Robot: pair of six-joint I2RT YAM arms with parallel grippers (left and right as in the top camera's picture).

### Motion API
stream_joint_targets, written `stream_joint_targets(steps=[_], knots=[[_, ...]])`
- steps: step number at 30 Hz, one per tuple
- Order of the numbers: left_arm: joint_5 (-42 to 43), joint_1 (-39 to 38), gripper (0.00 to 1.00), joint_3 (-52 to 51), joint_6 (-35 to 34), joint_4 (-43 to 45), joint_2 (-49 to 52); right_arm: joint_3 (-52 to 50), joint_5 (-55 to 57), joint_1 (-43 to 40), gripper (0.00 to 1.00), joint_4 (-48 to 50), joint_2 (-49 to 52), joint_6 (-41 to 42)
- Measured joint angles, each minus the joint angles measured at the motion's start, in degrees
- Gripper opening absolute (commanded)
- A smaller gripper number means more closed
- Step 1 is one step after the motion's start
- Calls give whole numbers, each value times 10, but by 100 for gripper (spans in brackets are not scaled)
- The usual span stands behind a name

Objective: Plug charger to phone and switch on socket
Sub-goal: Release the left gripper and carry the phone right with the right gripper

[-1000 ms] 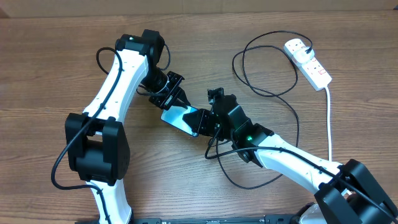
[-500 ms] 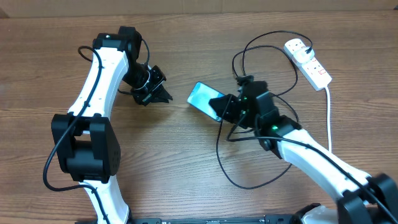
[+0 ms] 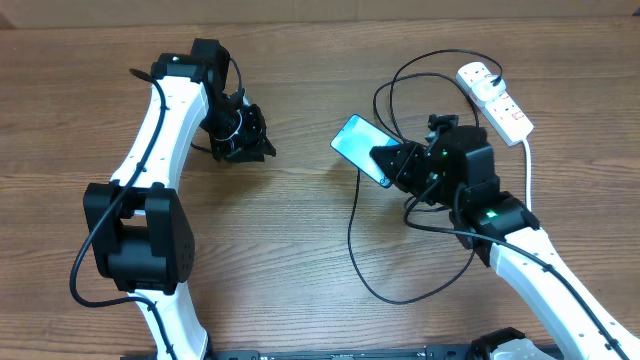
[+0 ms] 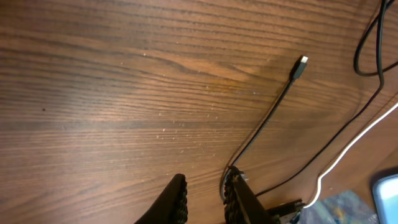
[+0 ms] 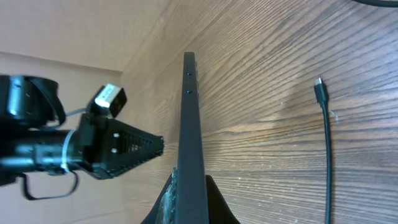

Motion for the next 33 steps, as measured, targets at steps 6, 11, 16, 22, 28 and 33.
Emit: stream_joint_targets(steps=[6,11,16,22,28,33], knots=[[-1,-26,77,0,7,25,0,0,-76,-57,4,-2,0,34],[15,-45,85,0,5,46,0,0,-101,-75,4,-1,0,46],[55,-46,89,0,-50,70,0,0,-113,-100,4,2,0,72],[65,-51,89,0,-102,86,0,0,-142,-125,4,0,0,81],[70,-52,89,0,-115,92,0,0,-151,-127,4,-14,-3,60],[71,-52,90,0,-115,93,0,0,-108,-127,4,-56,-52,37]])
